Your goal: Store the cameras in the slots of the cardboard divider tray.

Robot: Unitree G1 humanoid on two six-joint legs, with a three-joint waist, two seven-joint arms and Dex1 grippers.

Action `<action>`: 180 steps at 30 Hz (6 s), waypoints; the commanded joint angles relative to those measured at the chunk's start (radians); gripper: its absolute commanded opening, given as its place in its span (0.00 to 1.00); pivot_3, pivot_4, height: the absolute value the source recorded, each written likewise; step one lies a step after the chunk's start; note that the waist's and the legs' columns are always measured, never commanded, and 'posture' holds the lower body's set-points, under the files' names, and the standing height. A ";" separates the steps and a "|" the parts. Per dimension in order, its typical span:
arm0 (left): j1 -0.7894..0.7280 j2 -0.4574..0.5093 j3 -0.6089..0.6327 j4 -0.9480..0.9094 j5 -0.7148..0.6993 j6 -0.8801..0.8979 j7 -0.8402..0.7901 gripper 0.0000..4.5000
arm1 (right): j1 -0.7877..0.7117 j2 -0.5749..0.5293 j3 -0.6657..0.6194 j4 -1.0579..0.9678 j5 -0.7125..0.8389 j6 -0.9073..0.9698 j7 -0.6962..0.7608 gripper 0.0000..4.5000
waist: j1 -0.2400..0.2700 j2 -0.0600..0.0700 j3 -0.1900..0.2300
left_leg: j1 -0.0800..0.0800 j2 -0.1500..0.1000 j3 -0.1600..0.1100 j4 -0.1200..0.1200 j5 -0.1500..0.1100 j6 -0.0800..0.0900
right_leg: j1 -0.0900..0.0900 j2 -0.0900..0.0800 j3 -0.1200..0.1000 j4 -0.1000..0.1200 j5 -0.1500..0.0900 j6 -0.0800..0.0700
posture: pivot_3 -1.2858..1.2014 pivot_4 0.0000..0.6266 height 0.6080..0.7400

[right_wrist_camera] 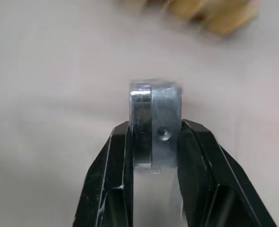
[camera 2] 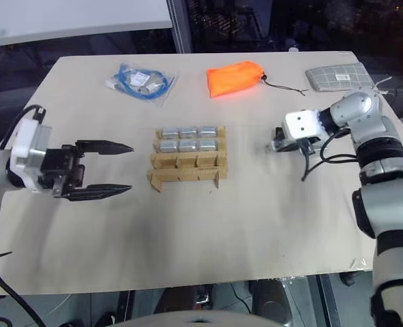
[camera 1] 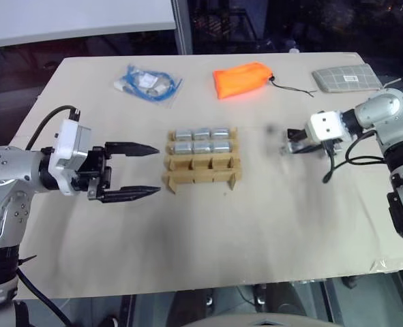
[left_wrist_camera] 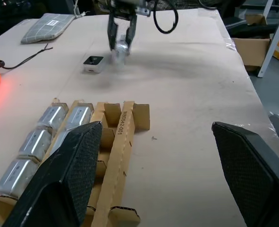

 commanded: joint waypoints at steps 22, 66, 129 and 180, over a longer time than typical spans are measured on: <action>0.041 0.064 0.132 0.174 0.091 -0.070 -0.003 0.86 | 0.138 0.367 0.046 -0.639 0.122 0.629 -0.462 0.16 | -0.001 -0.001 0.000 | 0.000 -0.002 0.000 0.000 0.000 0.000 | -0.002 0.000 0.000 0.002 0.000 0.000 | 0.52 0.24 1.00; 0.133 0.052 0.201 0.146 0.083 -0.059 0.025 0.86 | 0.000 0.547 0.136 -0.233 -0.097 0.412 -0.469 0.16 | -0.005 -0.005 0.000 | -0.001 -0.001 0.000 -0.001 0.000 0.000 | -0.004 0.000 0.001 0.002 0.000 0.000 | 0.52 0.24 1.00; -0.326 -0.214 -0.213 0.076 0.015 0.019 0.011 0.86 | 0.365 -0.333 -0.167 -0.286 -0.036 0.401 -0.345 1.00 | 0.015 -0.008 0.001 | 0.000 -0.003 0.005 -0.001 0.000 0.000 | -0.003 0.002 0.005 -0.001 0.000 0.001 | 0.52 0.24 1.00; -0.139 -0.067 -0.031 -0.012 0.007 0.047 0.095 0.86 | -0.094 -0.039 -0.080 0.024 -0.110 0.114 -0.104 0.15 | -0.004 -0.006 0.004 | 0.001 -0.001 0.003 0.001 0.000 0.000 | -0.003 0.002 0.006 0.002 0.000 0.000 | 0.52 0.24 1.00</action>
